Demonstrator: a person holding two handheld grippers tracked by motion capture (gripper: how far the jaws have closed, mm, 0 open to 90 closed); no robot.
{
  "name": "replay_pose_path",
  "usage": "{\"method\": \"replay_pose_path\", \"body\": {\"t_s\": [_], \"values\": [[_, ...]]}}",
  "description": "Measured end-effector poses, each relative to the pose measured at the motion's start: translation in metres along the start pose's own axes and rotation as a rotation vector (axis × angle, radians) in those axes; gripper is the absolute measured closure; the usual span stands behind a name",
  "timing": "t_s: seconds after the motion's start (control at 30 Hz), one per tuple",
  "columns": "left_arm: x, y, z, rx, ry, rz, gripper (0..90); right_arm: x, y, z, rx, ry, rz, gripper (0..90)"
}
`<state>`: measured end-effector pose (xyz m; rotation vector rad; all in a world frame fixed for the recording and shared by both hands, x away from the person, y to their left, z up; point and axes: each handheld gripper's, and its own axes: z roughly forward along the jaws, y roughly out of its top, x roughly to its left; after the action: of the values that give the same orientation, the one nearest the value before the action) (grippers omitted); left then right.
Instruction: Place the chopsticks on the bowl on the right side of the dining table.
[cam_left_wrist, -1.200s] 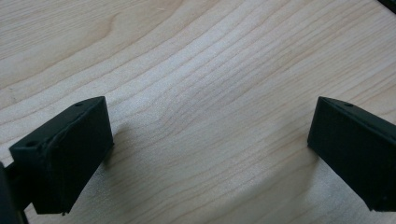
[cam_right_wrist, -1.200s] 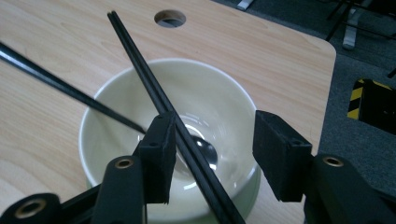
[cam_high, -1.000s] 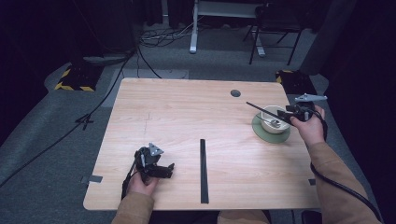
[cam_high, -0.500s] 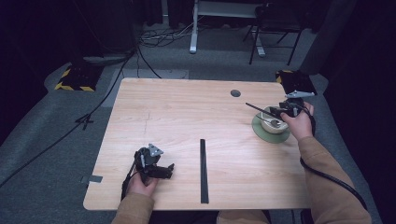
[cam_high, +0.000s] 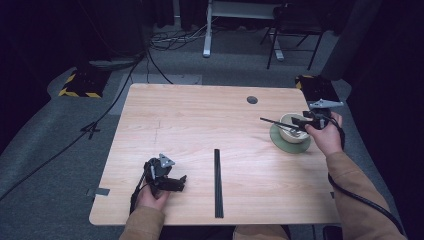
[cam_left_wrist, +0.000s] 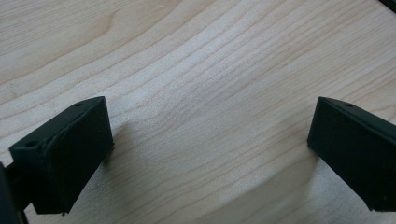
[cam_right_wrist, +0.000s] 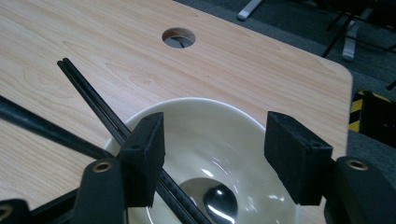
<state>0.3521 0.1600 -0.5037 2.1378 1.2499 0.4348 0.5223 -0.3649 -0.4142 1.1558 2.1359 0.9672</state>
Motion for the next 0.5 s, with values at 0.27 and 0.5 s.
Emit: {"method": "replay_pose_path", "body": {"t_s": [0.27, 0.5], "values": [[0.0, 0.0, 0.0, -0.001, 0.0, -0.001, 0.3, -0.005, -0.013, -0.026, 0.004, -0.03, -0.016, 34.8], [0.0, 0.0, 0.0, -0.001, 0.002, 0.0, 0.3, -0.007, -0.025, -0.031, 0.046, -0.049, -0.046, 33.6]]}}
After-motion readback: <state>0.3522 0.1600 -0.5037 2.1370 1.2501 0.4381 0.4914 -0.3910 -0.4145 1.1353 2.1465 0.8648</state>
